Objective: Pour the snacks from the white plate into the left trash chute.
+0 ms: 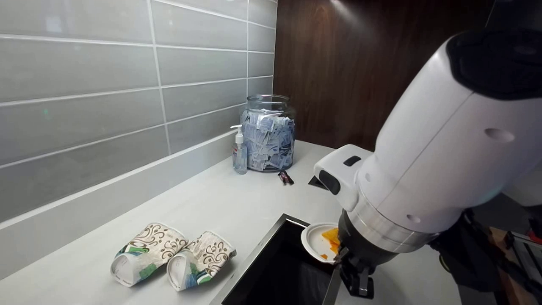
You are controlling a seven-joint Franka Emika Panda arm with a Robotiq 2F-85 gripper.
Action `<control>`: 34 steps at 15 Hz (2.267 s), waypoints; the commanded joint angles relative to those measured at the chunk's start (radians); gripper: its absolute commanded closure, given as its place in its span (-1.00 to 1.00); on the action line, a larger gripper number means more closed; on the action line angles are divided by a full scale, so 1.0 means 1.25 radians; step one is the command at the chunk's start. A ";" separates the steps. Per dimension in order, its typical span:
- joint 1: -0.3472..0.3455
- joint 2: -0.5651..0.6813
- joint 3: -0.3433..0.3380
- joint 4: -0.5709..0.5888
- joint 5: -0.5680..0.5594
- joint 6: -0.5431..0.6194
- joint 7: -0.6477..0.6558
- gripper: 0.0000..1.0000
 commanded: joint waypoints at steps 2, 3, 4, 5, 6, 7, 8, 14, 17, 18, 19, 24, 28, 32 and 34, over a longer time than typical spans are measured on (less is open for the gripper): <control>-0.008 -0.010 0.014 0.002 -0.026 0.008 -0.024 0.99; -0.007 -0.012 0.015 0.003 -0.028 0.008 -0.026 0.99; -0.006 -0.014 0.018 0.003 -0.030 0.008 -0.029 0.99; -0.005 -0.016 0.021 0.003 -0.032 0.007 -0.031 0.99; -0.004 -0.018 0.023 0.003 -0.033 0.007 -0.032 0.99; -0.004 -0.020 0.026 0.002 -0.033 0.009 -0.035 0.99; -0.004 -0.021 0.029 0.001 -0.033 0.009 -0.035 0.99; -0.005 -0.038 0.042 -0.005 -0.034 0.015 -0.041 0.99; -0.006 -0.043 0.046 -0.005 -0.030 0.021 -0.053 0.99; -0.008 -0.043 0.047 -0.007 -0.020 0.032 -0.069 0.99; -0.010 -0.045 0.047 -0.009 -0.015 0.043 -0.081 0.99; -0.018 -0.048 0.043 -0.015 0.007 0.095 -0.135 0.99; -0.023 -0.051 0.042 -0.018 0.028 0.120 -0.161 0.99; -0.031 -0.056 0.040 -0.024 0.083 0.146 -0.200 0.99; -0.035 -0.061 0.039 -0.030 0.119 0.166 -0.229 0.99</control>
